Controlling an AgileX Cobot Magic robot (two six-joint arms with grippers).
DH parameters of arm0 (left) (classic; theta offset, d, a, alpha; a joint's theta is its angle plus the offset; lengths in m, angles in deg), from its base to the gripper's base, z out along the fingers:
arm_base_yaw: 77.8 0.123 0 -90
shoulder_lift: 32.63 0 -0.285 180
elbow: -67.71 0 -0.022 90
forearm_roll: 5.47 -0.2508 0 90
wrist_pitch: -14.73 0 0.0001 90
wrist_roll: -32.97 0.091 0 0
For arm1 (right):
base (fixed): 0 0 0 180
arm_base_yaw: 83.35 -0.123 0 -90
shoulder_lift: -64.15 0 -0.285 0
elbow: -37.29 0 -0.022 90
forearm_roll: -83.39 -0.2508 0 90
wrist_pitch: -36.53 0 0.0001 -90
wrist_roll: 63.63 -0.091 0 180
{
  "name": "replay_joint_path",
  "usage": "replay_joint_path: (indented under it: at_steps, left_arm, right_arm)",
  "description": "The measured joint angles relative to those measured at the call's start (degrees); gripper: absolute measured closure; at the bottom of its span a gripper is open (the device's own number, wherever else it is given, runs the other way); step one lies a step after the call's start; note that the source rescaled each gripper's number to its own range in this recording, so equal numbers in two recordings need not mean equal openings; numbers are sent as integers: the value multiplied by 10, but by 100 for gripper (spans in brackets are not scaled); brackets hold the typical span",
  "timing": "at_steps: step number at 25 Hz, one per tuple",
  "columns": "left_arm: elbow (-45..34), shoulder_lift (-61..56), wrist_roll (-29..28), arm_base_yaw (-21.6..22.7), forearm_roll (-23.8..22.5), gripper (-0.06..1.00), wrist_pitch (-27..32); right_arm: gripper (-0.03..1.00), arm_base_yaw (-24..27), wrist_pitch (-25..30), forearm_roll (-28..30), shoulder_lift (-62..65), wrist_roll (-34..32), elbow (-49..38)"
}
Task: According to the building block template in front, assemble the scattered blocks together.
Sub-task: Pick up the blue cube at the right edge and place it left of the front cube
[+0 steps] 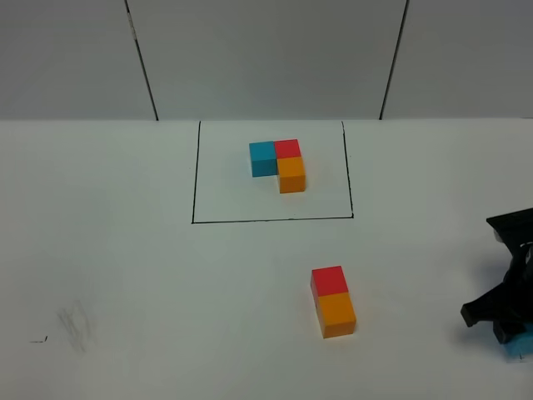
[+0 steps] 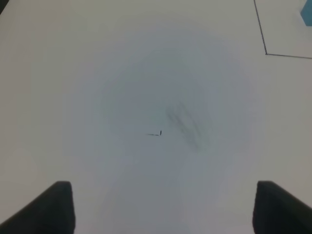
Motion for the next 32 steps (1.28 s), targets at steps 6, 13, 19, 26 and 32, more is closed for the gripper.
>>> replay_joint_path:
  at_steps: [6, 13, 19, 26, 32]
  left_arm:
    - [0, 0, 0, 0, 0, 30, 0]
    - [0, 0, 0, 0, 0, 30, 0]
    - [0, 0, 0, 0, 0, 30, 0]
    - [0, 0, 0, 0, 0, 30, 0]
    - [0, 0, 0, 0, 0, 30, 0]
  right_arm:
    - [97, 0, 88, -30, -1, 73, 93]
    - [97, -4, 152, -103, 12, 176, 153]
    - [97, -73, 143, -114, 79, 315, 154]
    - [97, -138, 145, -116, 115, 477, 155]
    - [97, -140, 156, -143, 115, 600, 182]
